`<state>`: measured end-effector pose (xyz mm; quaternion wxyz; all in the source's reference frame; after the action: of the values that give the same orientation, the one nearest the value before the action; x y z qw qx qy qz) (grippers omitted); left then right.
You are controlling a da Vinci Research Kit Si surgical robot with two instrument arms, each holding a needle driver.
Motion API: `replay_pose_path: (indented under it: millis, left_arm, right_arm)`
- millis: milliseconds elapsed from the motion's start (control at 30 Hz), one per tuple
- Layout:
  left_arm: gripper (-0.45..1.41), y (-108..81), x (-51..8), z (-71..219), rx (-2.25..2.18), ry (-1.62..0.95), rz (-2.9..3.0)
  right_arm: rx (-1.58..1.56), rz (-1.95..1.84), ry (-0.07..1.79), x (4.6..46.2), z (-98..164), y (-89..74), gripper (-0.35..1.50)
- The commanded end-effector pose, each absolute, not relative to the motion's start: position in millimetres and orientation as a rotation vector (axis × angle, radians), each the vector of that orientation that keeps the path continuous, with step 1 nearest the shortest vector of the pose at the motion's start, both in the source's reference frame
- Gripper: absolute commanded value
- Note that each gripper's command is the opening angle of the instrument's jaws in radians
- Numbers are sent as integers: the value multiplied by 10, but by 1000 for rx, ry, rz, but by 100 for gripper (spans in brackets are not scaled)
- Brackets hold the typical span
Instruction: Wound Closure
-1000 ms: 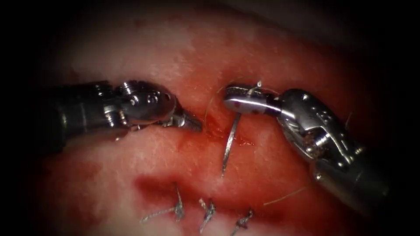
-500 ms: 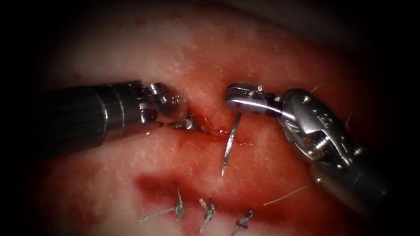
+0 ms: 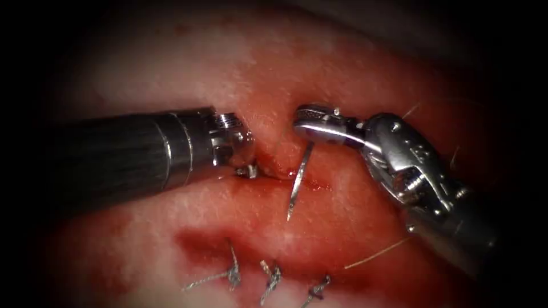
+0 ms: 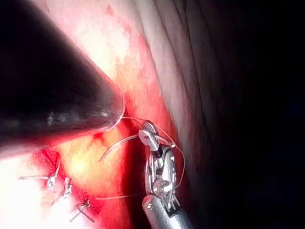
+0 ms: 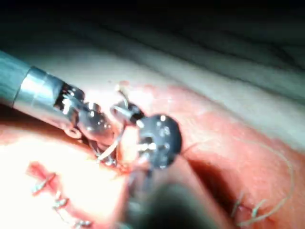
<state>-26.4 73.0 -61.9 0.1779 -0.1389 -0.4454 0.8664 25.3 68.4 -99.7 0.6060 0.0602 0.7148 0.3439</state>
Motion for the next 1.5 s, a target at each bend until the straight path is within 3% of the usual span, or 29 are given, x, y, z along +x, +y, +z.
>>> replay_pose_path:
  millis: [33, 633, 1500]
  left_arm:
    - [20, 732, -269, -613, -415, -1280, 2439]
    - [20, 730, -267, -650, -498, -1409, 2406]
    - [13, 734, -247, -743, -584, -1241, 2405]
  right_arm:
    - [127, 787, 1656, 259, -994, 695, -35]
    - [-108, 619, 1605, 280, -956, 705, -35]
    - [-88, 573, 1583, 297, -943, 683, -35]
